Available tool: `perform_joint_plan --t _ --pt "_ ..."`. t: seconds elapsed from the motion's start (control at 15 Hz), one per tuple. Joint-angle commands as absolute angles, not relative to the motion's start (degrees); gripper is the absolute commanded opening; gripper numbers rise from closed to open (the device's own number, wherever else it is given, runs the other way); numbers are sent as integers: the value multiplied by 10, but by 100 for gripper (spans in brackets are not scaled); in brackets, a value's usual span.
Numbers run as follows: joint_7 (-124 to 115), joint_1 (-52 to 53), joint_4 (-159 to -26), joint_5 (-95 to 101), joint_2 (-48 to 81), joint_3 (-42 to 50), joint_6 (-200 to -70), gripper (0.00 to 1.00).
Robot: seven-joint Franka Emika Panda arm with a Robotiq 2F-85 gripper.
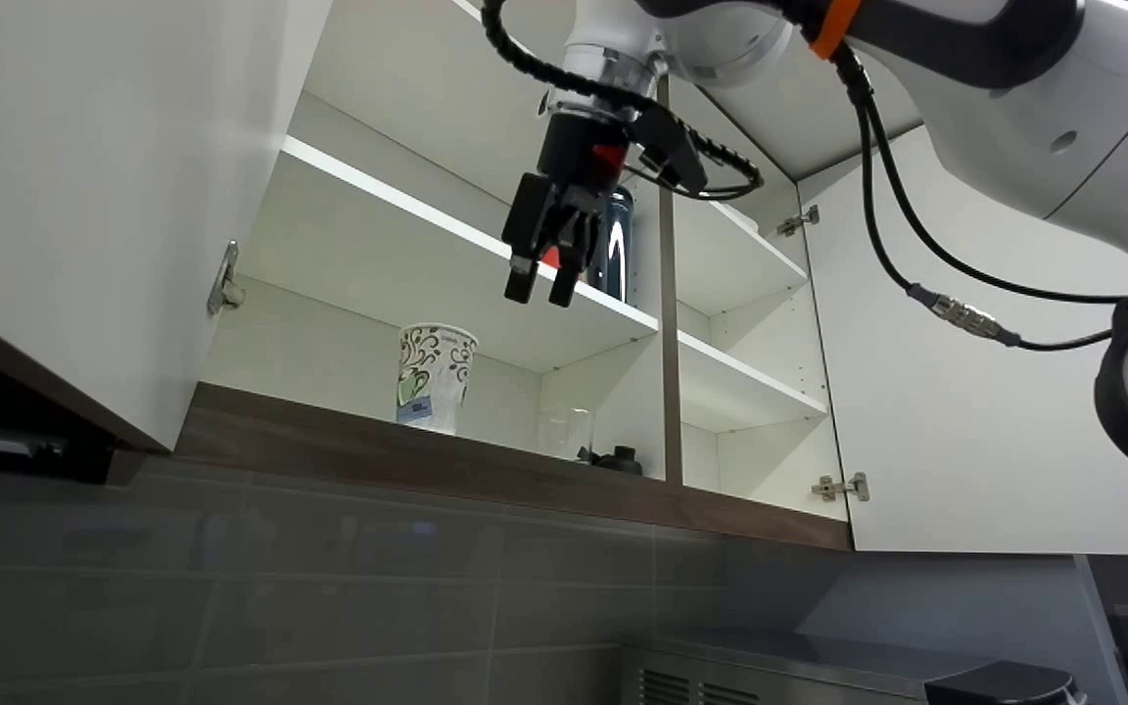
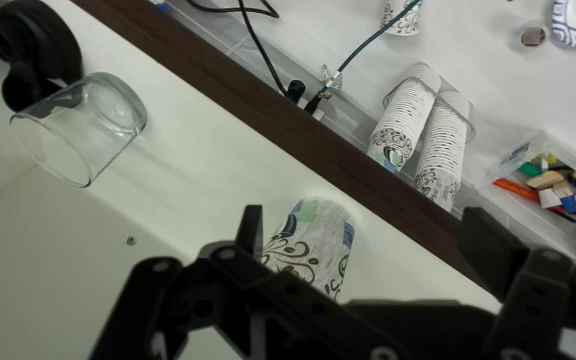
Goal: Put one coffee cup in the open upper cabinet.
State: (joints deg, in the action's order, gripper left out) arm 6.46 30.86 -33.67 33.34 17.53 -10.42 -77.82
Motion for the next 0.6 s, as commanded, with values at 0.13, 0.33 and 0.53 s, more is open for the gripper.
perform_joint_plan --t 0.13,0.33,0.53 --pt "-40 282 -362 252 133 -112 -771 100" --pt "-93 278 -392 269 106 -101 -777 100" --pt "-73 282 -359 276 126 -102 -777 100"
